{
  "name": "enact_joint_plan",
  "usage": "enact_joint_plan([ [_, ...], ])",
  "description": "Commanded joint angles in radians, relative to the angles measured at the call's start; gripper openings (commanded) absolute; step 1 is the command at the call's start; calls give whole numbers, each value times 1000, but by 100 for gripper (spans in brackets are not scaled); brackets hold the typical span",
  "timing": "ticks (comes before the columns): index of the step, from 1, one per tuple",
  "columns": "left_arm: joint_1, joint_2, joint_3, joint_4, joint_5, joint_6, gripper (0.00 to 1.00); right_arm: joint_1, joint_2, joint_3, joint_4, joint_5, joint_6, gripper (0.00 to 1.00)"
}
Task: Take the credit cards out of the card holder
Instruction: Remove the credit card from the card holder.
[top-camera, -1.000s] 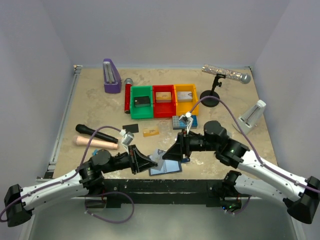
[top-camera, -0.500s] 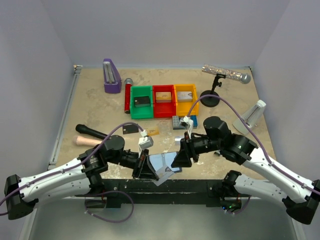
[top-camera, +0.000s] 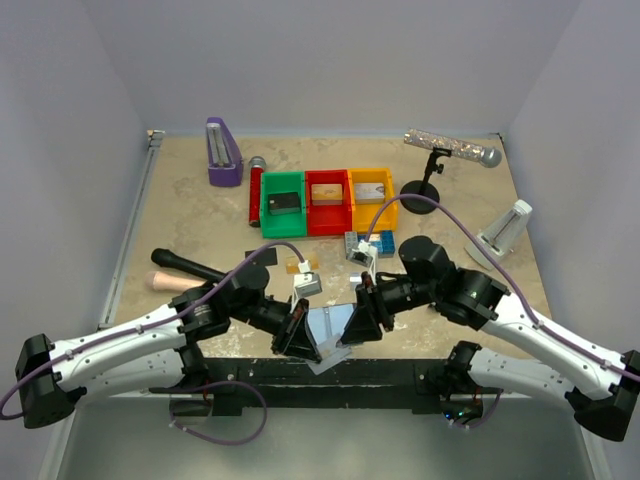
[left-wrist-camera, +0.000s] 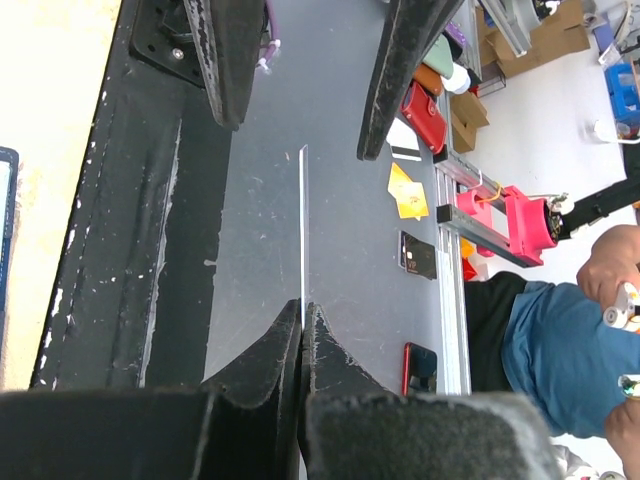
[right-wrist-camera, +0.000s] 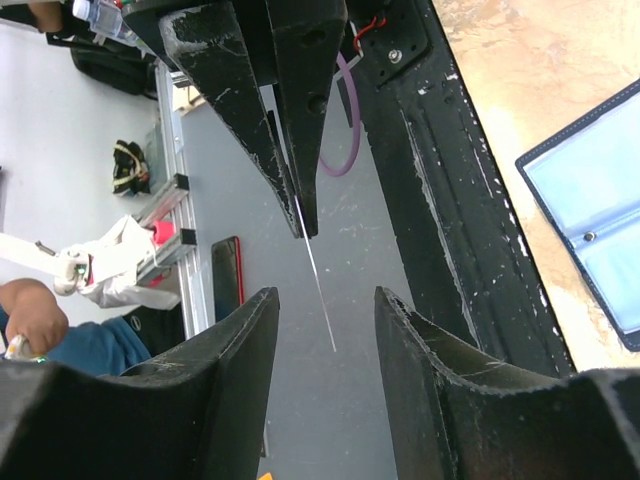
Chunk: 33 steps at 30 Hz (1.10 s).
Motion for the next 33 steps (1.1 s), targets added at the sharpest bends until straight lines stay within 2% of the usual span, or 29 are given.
enact_joint_plan([
  [1,2,12,35,26,21,14,0,15,-1,-25,84,-32,25,47],
  [18,2,19,18,60,-10,5,0,45,39,-57,146,-26,56,22],
  [22,2,12,15,54,-18,6,0,45,33,-63,152,-35,58,10],
  [24,2,8,15,44,-45,11,0,43,25,-69,153,-41,59,0],
  [27,4,-26,17,2,-132,26,37,45,10,-77,141,-29,65,0],
  [28,4,-37,18,-14,-168,26,46,45,7,-78,132,-17,73,0],
  [30,10,-70,23,-67,-253,37,56,38,1,-83,100,45,85,0],
  [31,11,-95,32,-121,-322,52,67,28,-1,-86,85,66,90,0],
  [33,13,-155,33,-211,-482,60,70,-20,-2,-103,63,86,99,0],
])
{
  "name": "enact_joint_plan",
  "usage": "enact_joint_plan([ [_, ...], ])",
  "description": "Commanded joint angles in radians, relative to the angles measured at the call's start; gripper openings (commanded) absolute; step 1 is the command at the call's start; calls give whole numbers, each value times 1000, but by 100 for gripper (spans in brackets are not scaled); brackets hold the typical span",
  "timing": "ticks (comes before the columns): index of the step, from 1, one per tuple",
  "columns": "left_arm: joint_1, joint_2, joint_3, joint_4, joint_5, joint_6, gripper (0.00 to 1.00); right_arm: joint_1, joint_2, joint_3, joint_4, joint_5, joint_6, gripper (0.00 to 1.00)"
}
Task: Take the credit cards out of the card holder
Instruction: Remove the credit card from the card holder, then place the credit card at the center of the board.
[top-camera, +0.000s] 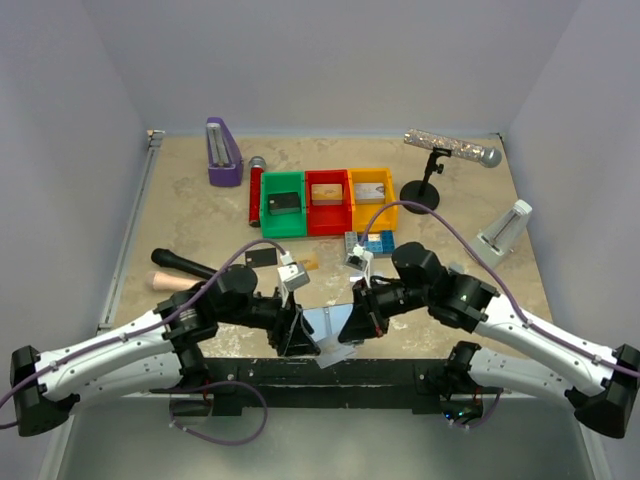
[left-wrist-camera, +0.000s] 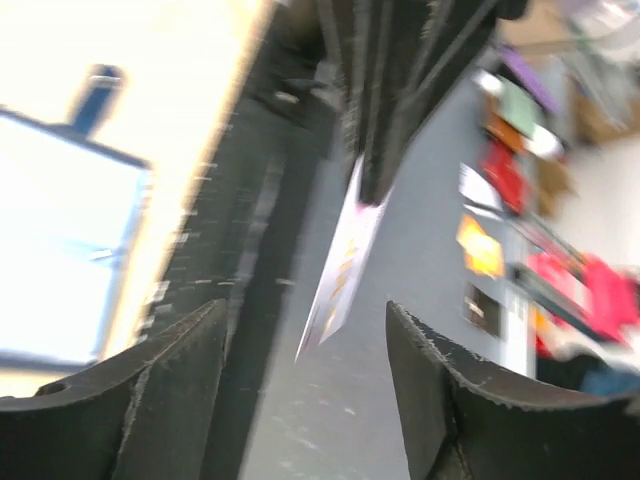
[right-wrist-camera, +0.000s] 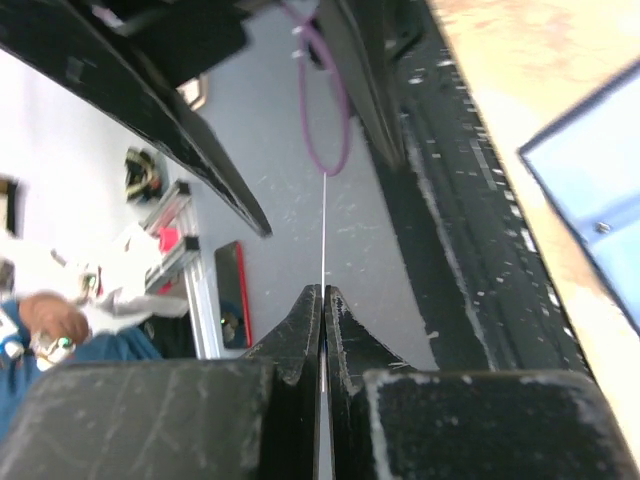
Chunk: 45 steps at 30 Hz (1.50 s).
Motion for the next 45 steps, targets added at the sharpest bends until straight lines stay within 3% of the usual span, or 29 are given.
enact_joint_plan([
  [1,13,-134,22,-173,-346,30,71,-95,-23,-41,-48,81,33,0],
  [6,33,-283,-20,-248,-576,-38,71,-310,-37,-107,-79,188,37,0],
  [12,33,-305,-60,-227,-607,-91,69,-450,69,-119,-50,340,-4,0],
  [24,33,-345,-115,-216,-642,-119,67,-511,257,-125,1,446,-50,0],
  [34,33,-306,-129,-161,-607,-131,66,-522,357,-84,-21,340,-90,0],
  [45,33,-254,-144,-112,-576,-136,66,-522,412,-87,-25,323,-82,0],
])
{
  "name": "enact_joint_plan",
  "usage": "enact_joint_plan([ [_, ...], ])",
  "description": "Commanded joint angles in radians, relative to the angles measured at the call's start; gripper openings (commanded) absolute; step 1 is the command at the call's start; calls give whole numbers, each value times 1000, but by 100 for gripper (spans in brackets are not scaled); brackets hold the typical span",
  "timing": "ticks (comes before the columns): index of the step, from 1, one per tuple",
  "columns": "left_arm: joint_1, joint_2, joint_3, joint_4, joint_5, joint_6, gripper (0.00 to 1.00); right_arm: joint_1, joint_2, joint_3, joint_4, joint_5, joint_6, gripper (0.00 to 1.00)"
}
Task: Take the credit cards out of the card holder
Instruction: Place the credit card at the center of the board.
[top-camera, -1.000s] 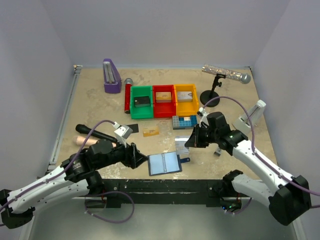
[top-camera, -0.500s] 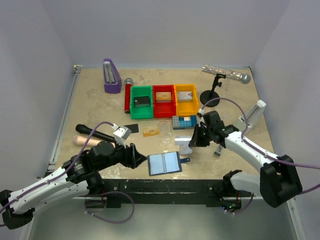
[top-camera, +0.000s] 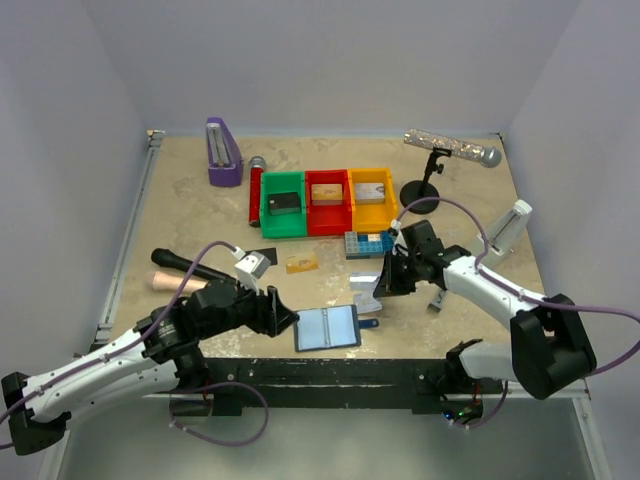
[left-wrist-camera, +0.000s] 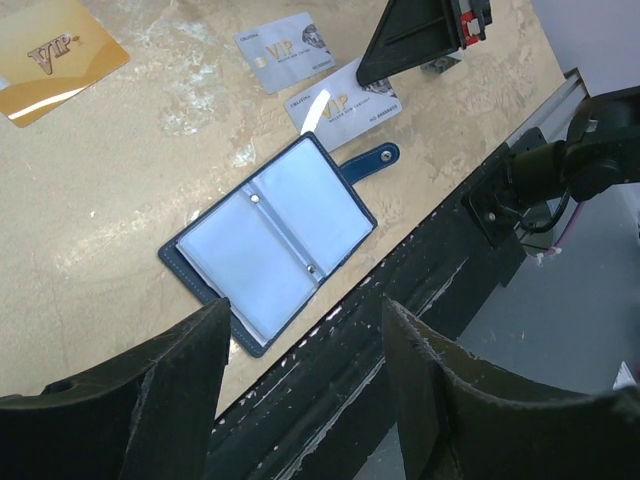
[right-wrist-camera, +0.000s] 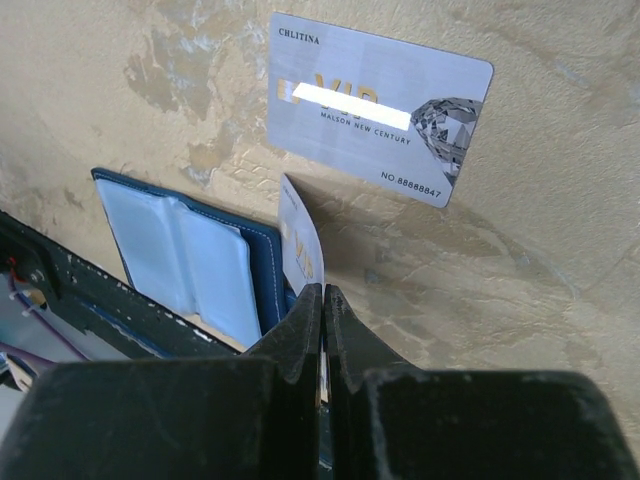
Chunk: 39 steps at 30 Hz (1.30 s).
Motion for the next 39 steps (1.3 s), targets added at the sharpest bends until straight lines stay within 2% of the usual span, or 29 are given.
enact_joint_plan([
  [1,3,10,-12,62,22,-11,66,-4,26,23,-3,-5,-13,0],
  [9,3,18,-21,67,19,-11,66,-3,66,49,-37,27,10,0],
  [16,3,18,-28,59,7,-12,66,-3,52,42,-38,44,20,27],
  [26,3,24,-31,65,5,-20,66,-4,-5,42,-70,98,30,36],
  [32,3,23,-37,68,-7,-20,66,-3,-59,55,-112,127,28,47],
  [39,3,-11,-61,73,-68,-18,71,44,-212,3,-92,107,11,48],
])
